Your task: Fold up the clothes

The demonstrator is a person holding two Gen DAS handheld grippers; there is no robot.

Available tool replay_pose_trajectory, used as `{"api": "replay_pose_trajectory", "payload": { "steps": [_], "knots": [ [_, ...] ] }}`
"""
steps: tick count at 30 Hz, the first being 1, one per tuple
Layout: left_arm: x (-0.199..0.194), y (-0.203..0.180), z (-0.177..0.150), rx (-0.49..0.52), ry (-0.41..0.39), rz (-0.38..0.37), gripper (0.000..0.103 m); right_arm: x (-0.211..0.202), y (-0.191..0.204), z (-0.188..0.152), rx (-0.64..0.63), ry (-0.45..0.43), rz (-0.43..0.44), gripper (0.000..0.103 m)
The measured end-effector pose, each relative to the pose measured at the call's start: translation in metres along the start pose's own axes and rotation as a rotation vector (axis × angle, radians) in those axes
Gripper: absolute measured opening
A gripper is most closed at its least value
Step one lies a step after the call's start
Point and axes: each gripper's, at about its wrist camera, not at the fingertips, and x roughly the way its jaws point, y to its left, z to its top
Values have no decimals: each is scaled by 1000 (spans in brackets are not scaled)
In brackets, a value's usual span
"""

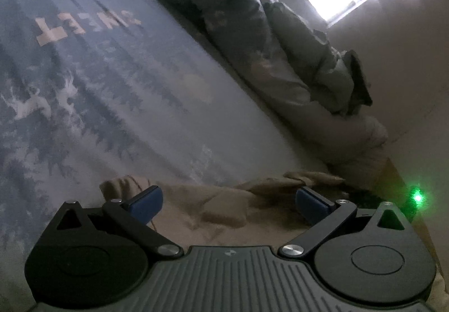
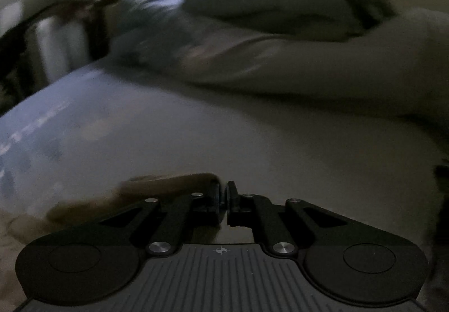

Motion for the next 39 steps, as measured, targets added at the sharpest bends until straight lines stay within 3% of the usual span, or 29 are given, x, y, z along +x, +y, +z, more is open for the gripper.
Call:
{"api": "replay_pose_trajectory", "payload": {
  "steps": [4,10,13,16,18,21,26,30,34,37,39],
  "knots": [
    [0,-7,-5,29,22,-7,103,-34,-26,-21,39,-1,-24,6],
    [3,-16,-14,39,67,-31,103,-113,-61,-88,96,12,-68,5],
    [4,-21,-23,44,102,-50,103,-142,-73,-139,126,104,-95,6],
    [7,-28,-32,66,142,-69,103,-150,-73,-179,86,202,-53,9],
    [8,-32,-37,74,159,-75,103,-157,-68,-194,28,239,-55,28],
    [9,-40,-44,93,173,-82,103,-167,-58,-189,-43,216,-15,46],
    [10,-53,-51,116,184,-91,103,-163,-32,-151,-123,107,202,55],
    [9,-63,-50,160,170,-91,103,-124,-4,-133,-236,111,341,54],
    [4,-74,-47,210,157,-92,103,-93,22,-133,-334,179,371,48],
    [2,-77,-47,225,148,-86,103,-81,24,-136,-340,196,359,45],
    [2,-77,-45,229,149,-80,103,-78,27,-139,-364,207,338,9]
  ]
}}
